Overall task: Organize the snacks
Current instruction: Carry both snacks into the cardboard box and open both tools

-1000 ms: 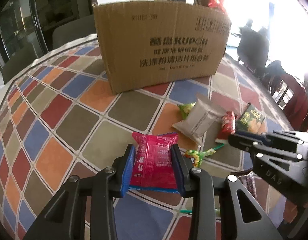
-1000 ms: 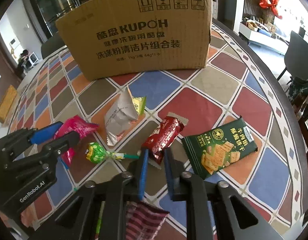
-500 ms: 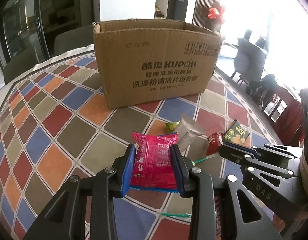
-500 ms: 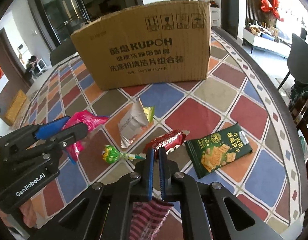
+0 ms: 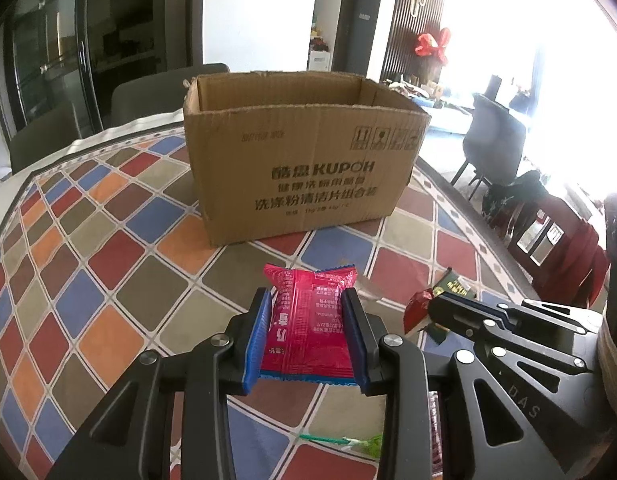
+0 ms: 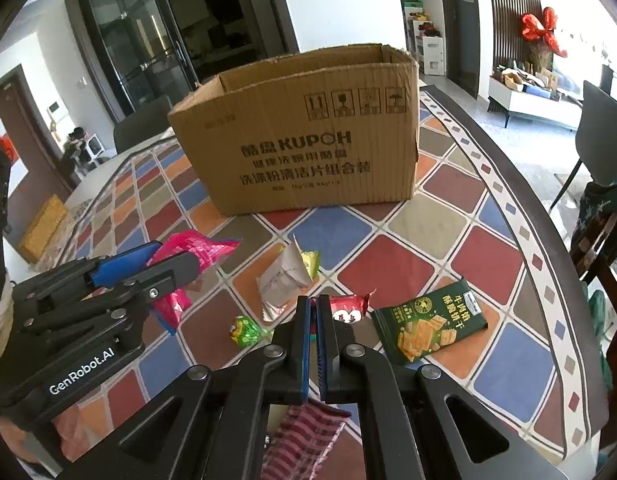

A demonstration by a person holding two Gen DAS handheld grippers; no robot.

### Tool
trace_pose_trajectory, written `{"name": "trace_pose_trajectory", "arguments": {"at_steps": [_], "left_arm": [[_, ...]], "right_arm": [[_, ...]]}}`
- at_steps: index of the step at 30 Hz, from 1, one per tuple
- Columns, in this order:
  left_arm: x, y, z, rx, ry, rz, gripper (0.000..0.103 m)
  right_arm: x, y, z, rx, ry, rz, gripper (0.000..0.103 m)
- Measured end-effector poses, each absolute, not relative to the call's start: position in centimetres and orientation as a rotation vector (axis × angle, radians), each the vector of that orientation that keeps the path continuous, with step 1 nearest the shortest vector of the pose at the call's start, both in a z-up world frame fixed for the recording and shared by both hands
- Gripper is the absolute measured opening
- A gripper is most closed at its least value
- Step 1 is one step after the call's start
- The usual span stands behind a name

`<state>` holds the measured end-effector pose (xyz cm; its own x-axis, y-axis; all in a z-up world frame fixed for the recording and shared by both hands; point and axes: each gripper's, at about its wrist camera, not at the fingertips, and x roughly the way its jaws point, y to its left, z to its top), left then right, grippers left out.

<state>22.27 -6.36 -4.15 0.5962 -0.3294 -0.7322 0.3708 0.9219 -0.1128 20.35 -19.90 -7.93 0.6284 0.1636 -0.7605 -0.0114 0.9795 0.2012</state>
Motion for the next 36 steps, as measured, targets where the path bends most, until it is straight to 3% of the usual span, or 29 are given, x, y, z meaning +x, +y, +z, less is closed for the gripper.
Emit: {"name": "trace_pose_trajectory", "arguments": {"at_steps": [20,36], "left_arm": [[23.9,-6.4,3.4,0.042,0.665,-0.379,0.036],[31.1,-6.1,9.0,-0.003,0.630,-0.363,0.036]], "right_arm": [[21.9,-20.1,-0.5,0.156,0.676,0.133,0.004],[28.0,-19.9,6.9,0.079,0.525,0.119,0.002]]}}
